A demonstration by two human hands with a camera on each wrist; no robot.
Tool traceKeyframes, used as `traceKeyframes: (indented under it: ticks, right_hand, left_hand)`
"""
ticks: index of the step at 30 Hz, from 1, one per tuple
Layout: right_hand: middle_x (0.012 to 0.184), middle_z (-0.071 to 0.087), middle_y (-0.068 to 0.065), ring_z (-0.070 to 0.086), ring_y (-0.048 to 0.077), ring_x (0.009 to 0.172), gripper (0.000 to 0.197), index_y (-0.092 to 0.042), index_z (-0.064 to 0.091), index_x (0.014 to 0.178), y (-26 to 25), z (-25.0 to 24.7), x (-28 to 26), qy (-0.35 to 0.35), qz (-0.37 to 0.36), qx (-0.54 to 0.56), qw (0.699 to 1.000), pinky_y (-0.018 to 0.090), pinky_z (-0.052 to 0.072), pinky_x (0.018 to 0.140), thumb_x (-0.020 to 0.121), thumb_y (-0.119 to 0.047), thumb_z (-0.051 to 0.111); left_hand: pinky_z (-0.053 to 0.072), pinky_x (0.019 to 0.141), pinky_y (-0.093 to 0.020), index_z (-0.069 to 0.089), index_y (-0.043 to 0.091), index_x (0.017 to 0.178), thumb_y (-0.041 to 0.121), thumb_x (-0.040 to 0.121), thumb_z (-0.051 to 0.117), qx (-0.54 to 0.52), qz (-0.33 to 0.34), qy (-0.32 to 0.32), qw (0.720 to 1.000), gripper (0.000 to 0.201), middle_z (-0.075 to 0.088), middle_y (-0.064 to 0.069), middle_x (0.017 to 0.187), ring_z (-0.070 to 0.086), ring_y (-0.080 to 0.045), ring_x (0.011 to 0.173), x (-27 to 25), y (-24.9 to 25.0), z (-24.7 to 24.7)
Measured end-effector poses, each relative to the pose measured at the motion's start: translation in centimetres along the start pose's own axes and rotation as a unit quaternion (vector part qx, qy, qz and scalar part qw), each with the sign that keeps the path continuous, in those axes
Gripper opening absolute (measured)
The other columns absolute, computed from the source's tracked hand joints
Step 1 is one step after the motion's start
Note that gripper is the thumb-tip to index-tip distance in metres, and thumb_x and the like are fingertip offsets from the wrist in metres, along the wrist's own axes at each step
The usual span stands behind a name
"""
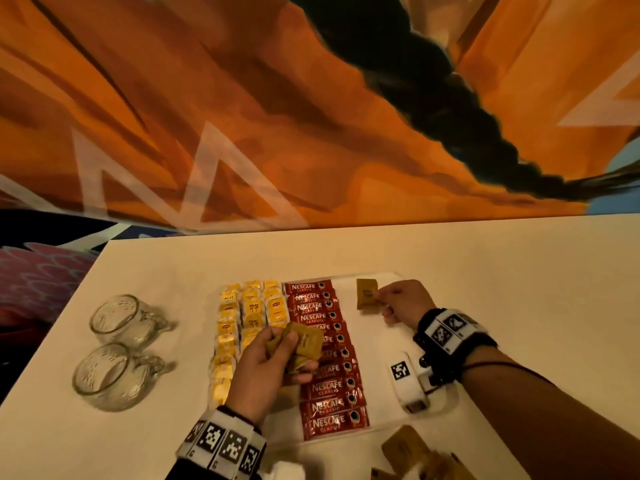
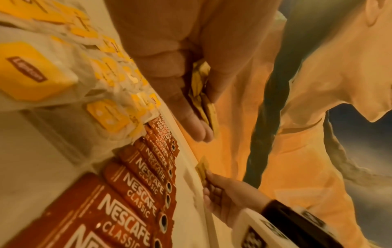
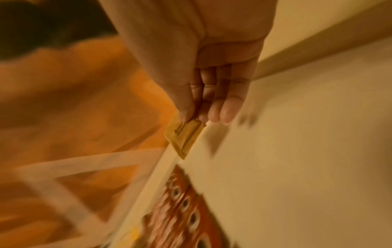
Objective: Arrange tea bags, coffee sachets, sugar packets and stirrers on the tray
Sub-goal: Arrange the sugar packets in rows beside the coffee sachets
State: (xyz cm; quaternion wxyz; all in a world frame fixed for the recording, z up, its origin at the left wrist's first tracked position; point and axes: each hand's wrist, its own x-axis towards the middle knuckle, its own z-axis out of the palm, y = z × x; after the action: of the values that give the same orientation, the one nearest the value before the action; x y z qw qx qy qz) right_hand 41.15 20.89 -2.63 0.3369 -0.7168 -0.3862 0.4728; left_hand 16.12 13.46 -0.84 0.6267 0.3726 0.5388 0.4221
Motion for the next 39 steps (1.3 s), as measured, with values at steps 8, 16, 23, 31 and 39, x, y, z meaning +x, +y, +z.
traceKeyframes:
  ticks: [8,16,23,31,39]
  right_hand:
    - [0.072,0.067,0.016,0.056,0.025,0.057,0.025,-0.008,0.068,0.064,-0.6,2.5,6.0,-0.008,0.037,-0.081,0.996,0.034,0.05,0.062,0.082,-0.024,0.074]
    - [0.062,0.064,0.008,0.057,0.024,0.055,0.03,-0.008,0.069,0.065,-1.2,3.0,6.1,-0.005,0.017,-0.165,0.986,0.032,0.05,0.06,0.078,-0.035,0.077]
    - [0.085,0.065,-0.003,0.06,0.016,0.081,0.028,-0.014,0.068,0.09,-2.4,3.3,2.1,0.019,-0.087,-0.144,0.986,0.027,0.042,0.067,0.081,-0.04,0.072]
    - [0.08,0.071,-0.003,0.066,0.013,0.073,0.007,-0.019,0.069,0.081,-2.7,4.5,-5.8,-0.236,-0.16,-0.123,0.951,0.033,0.053,0.073,0.081,-0.024,0.075]
    - [0.077,0.071,-0.001,0.068,0.013,0.071,0.008,-0.018,0.059,0.084,-4.1,0.8,-6.5,-0.199,-0.245,-0.259,0.913,0.025,0.052,0.064,0.087,-0.016,0.066]
  left_hand:
    - [0.06,0.061,-0.033,0.061,0.008,0.101,0.017,0.093,0.055,-0.007,-0.03,0.006,1.0,0.013,0.074,-0.014,0.091,0.072,-0.032,0.076,1.2,-0.9,0.1]
    - [0.06,0.058,-0.032,0.06,0.007,0.102,0.015,0.092,0.056,-0.042,-0.031,0.036,0.998,0.014,0.074,-0.017,0.086,0.071,-0.029,0.07,2.2,-0.5,-0.4]
    - [0.059,0.053,-0.027,0.06,-0.001,0.099,0.011,0.091,0.059,-0.028,-0.003,0.042,0.999,0.014,0.074,-0.008,0.076,0.07,-0.019,0.062,1.9,0.3,-0.3]
    - [0.059,0.057,-0.033,0.058,0.006,0.092,0.02,0.087,0.065,0.014,0.009,0.036,0.999,0.017,0.073,-0.009,0.083,0.071,-0.024,0.066,1.3,0.2,0.7]
    - [0.039,0.038,-0.022,0.052,0.011,0.075,0.028,0.087,0.065,0.096,0.032,0.039,0.994,0.024,0.06,0.002,0.052,0.052,-0.016,0.04,0.2,1.0,0.1]
